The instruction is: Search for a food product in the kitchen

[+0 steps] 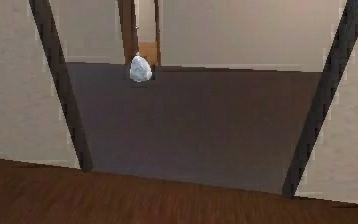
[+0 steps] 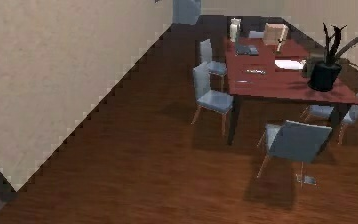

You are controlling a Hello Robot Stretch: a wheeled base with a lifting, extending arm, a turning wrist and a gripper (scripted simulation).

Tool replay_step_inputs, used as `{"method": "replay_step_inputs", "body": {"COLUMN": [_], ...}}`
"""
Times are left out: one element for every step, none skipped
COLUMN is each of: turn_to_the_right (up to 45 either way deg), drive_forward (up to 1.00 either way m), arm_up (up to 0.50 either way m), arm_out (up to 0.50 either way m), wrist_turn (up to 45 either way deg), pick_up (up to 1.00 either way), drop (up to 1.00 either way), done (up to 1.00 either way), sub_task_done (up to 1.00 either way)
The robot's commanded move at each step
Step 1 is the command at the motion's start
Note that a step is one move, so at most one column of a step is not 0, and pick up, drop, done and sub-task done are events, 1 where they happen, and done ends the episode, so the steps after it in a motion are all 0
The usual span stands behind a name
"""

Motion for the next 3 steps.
{"method": "replay_step_inputs", "body": {"turn_to_the_right": [9.0, 0.0, 3.0], "drive_forward": [0.00, 1.00, 0.00], "arm_up": [0.00, 0.00, 0.00], "arm_out": [0.00, 0.00, 0.00], "wrist_turn": [0.0, 0.0, 0.0], "pick_up": [0.00, 0.00, 0.00], "drop": [0.00, 0.00, 0.00], "done": [0.00, 0.00, 0.00], "sub_task_done": [0.00, 0.00, 0.00]}}
